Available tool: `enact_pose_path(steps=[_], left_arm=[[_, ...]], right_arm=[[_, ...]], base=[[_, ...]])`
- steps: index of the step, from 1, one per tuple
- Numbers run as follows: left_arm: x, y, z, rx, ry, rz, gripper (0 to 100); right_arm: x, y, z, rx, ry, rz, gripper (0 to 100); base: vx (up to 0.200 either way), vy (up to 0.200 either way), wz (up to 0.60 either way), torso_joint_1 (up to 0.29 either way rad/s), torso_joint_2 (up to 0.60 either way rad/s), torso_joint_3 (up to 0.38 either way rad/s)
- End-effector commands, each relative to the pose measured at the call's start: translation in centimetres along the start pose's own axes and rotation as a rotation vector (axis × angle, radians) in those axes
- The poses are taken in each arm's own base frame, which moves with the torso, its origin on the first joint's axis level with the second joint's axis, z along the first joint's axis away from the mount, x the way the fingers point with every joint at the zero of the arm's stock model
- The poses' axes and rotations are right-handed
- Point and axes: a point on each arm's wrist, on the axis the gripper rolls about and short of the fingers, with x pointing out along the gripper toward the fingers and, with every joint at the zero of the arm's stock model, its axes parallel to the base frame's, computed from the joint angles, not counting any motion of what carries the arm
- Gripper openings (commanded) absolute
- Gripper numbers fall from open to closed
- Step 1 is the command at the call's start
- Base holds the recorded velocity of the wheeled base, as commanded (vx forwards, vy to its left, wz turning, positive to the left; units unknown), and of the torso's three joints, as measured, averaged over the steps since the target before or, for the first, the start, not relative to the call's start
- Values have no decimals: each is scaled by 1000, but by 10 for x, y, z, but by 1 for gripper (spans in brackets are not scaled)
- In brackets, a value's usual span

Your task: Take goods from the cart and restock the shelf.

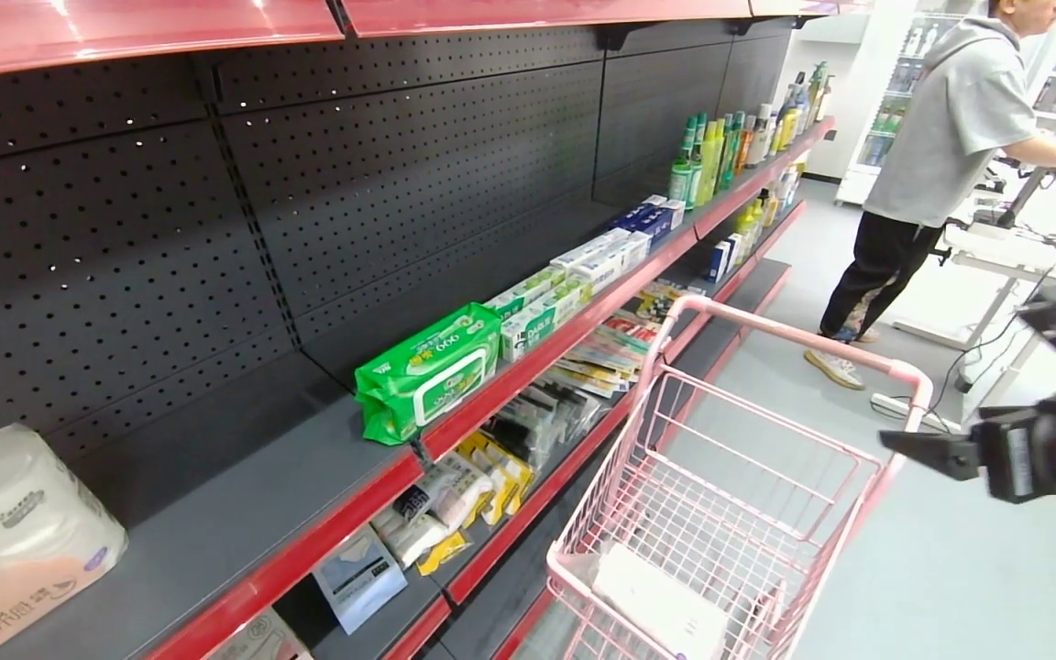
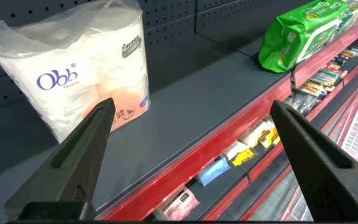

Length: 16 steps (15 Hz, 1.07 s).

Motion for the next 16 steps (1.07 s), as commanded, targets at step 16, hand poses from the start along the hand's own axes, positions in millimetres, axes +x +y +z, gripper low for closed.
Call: enact_pose_path(steps=[16], left_arm=[[0, 0, 0, 3, 0, 0, 100]], right_arm=[[193, 123, -74, -477, 579, 408, 100]], base=[[0, 0, 0, -27, 62, 33]])
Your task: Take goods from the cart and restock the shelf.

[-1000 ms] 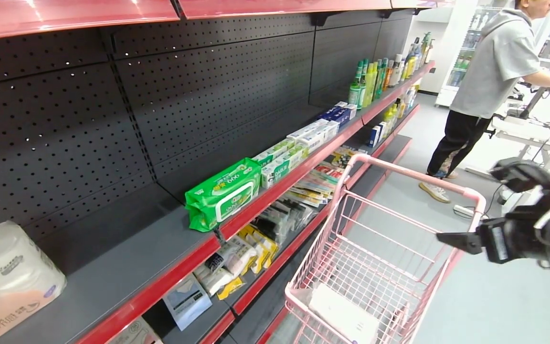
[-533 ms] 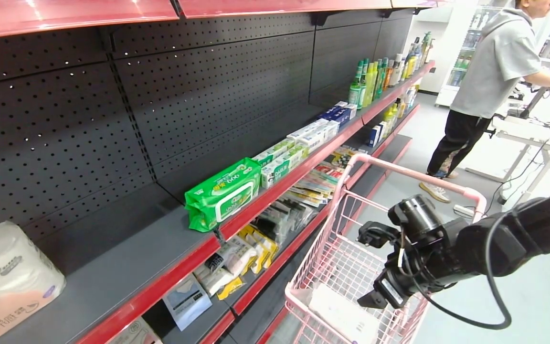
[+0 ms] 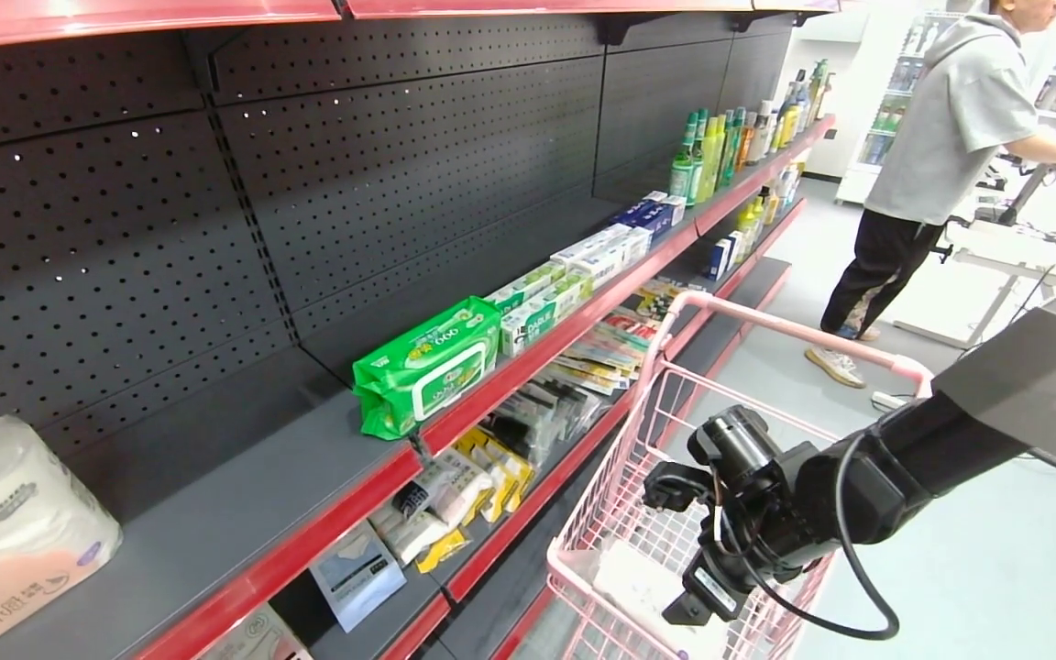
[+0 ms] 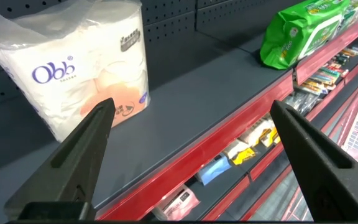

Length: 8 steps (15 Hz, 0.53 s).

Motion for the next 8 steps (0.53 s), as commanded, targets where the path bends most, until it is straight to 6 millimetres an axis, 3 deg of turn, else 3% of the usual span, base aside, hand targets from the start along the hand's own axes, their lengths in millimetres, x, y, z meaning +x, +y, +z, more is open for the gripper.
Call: enact_pose_path(steps=[1, 8], left_arm=[[0, 0, 0, 0, 1, 0, 100], [0, 0, 0, 0, 1, 0, 100]], right_arm=[[15, -2, 4, -6, 32, -25, 100], [41, 4, 18, -48, 33, -21, 100]], base=[[0, 0, 0, -90, 207, 119], [0, 0, 0, -123, 280, 153]])
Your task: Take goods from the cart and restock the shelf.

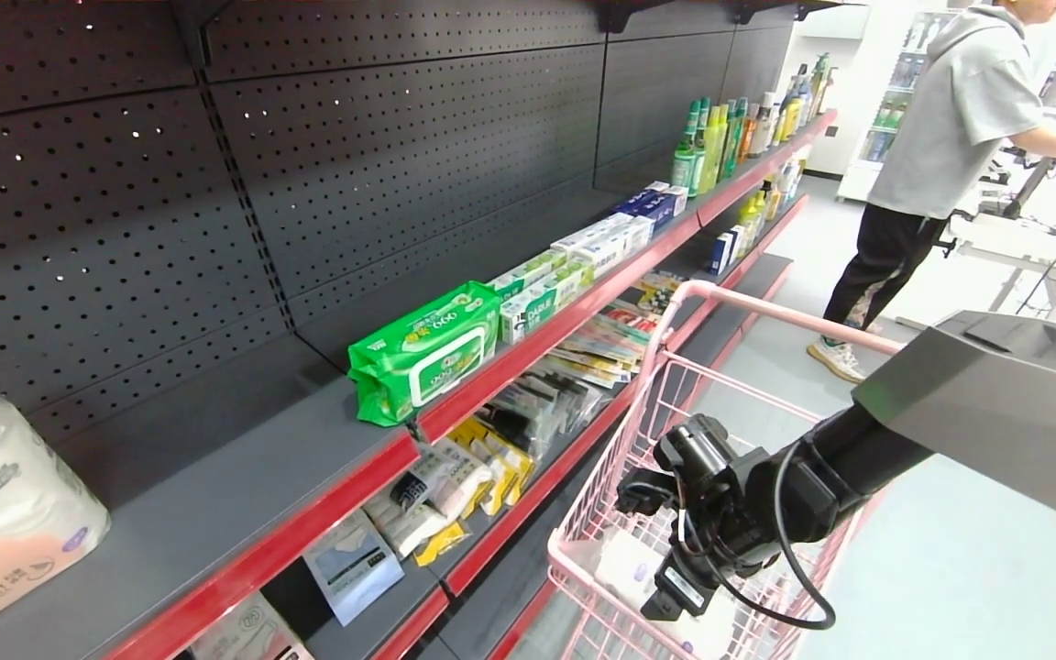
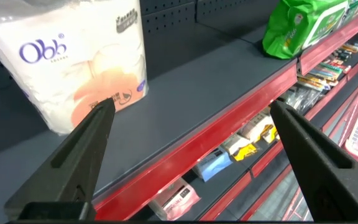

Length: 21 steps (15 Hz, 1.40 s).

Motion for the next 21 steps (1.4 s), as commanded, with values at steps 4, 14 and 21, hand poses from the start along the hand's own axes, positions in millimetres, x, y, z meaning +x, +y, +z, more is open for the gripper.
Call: enact_pose_path(steps=[4, 14, 21], left_arm=[[0, 0, 0, 0, 1, 1, 100], [0, 0, 0, 0, 1, 0, 100], [0, 0, 0, 0, 1, 1, 100]], right_arm=[[13, 0, 6, -24, 10, -10, 100], [32, -14, 24, -12, -10, -56, 100], [37, -32, 25, -15, -18, -75, 100]], base=[[0, 0, 0, -145, 343, 193], [0, 0, 0, -59, 138, 76], [0, 0, 0, -37, 95, 52]])
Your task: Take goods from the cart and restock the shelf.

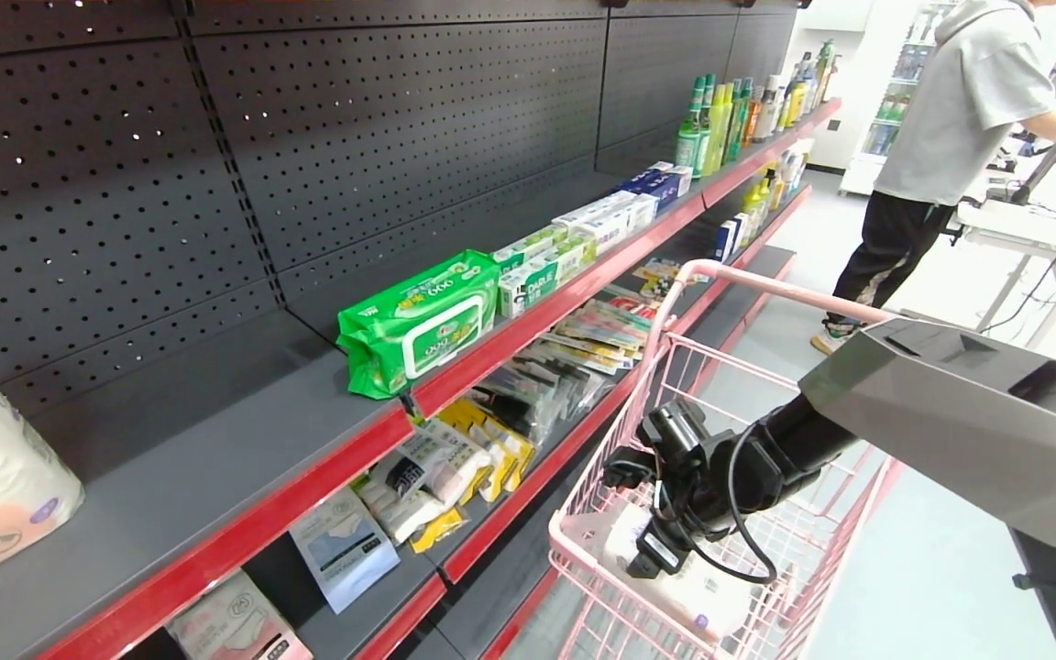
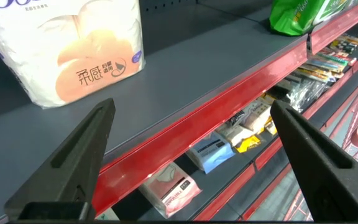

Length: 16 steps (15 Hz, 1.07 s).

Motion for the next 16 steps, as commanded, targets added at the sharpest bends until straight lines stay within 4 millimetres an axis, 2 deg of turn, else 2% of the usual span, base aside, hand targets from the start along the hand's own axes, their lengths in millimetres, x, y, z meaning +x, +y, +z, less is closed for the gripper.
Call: enact_pose_path(steps=[1, 6, 16], left_arm=[[0, 0, 0, 0, 1, -1, 100], [0, 0, 0, 1, 1, 1, 100], [0, 0, 0, 4, 3, -1, 100]], right_arm=[[5, -1, -1, 1, 8, 2, 100], [16, -1, 0, -39, 15, 13, 100], [19, -7, 3, -46, 2, 3, 100]], base=[[0, 0, 0, 0, 0, 0], [0, 0, 0, 0, 0, 0], [0, 0, 0, -17, 44, 24]])
